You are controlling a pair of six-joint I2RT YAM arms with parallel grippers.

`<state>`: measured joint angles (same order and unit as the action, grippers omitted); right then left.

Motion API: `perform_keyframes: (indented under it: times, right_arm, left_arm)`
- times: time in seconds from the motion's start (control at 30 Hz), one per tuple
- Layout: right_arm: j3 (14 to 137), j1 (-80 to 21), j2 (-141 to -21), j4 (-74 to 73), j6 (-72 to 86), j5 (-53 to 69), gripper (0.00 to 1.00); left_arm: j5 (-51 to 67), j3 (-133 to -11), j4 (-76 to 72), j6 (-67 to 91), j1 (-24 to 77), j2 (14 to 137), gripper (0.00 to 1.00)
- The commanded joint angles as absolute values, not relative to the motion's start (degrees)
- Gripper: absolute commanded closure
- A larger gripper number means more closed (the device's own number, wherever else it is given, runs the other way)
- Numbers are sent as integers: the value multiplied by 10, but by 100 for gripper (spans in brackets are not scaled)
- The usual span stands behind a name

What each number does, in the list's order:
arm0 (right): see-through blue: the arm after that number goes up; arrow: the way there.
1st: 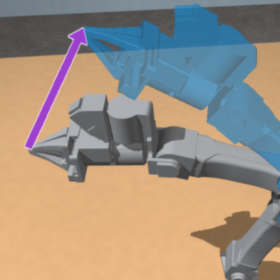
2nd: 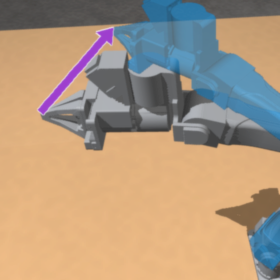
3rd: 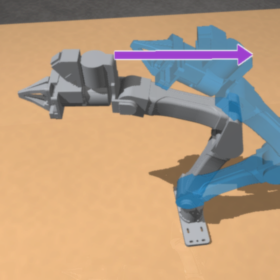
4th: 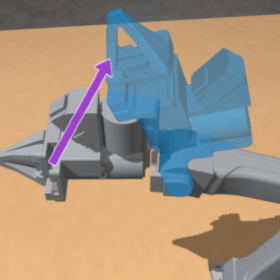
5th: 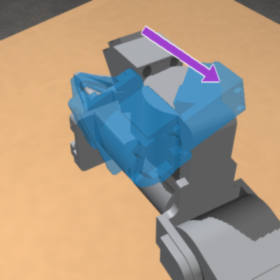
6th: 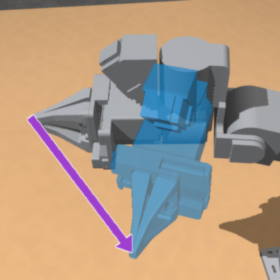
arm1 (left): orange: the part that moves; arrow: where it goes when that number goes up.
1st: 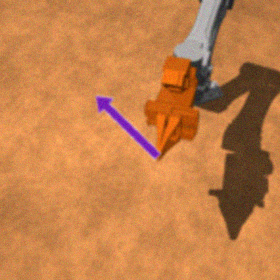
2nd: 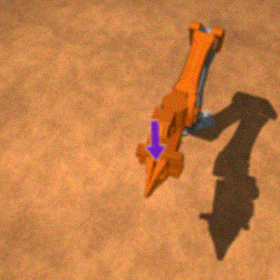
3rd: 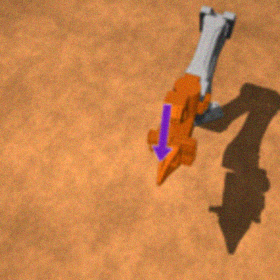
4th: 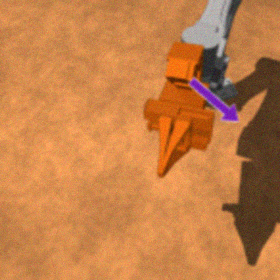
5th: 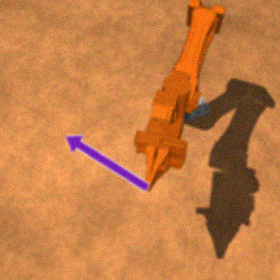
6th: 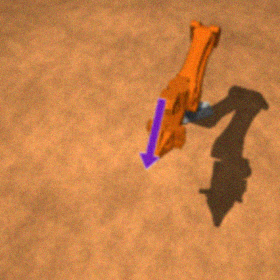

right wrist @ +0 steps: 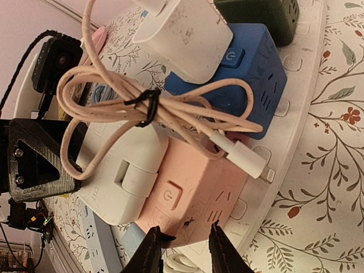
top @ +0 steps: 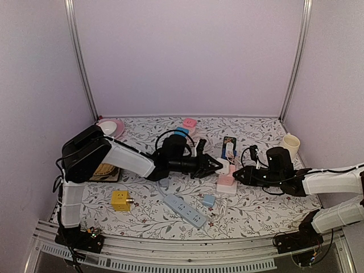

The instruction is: Pull the plug off the socket

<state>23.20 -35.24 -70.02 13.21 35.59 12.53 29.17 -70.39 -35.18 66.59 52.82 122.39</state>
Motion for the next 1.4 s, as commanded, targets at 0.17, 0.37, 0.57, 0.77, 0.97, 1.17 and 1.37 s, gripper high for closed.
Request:
perform_keyframes:
  times: [0.17, 0.37, 0.57, 0.77, 0.97, 1.17, 1.37]
  right_arm:
    - [214, -358, -692, 81, 360, 127, 71]
    - [211, -361, -672, 75, 365, 130, 71]
    - [210, -398, -648, 75, 385, 125, 71]
    - [214, -461, -624, 70, 413, 94, 70]
    - [226, -528, -636, 65, 437, 50, 68]
    - [248, -553, -659, 45, 447, 12, 67]
    - [249, -553, -603, -12, 462, -41, 62]
  left_arm:
    - [309, -668, -432, 709, 539, 1218, 89]
    - [269, -598, -468, 726, 562, 1173, 91]
    - [197, -520, -476, 750, 602, 1121, 90]
    - [135, -452, -508, 792, 647, 1096, 88]
    - [114, -412, -537, 802, 667, 1093, 88]
    - [103, -409, -533, 798, 673, 1090, 88]
    - [105, -421, -518, 790, 672, 1090, 88]
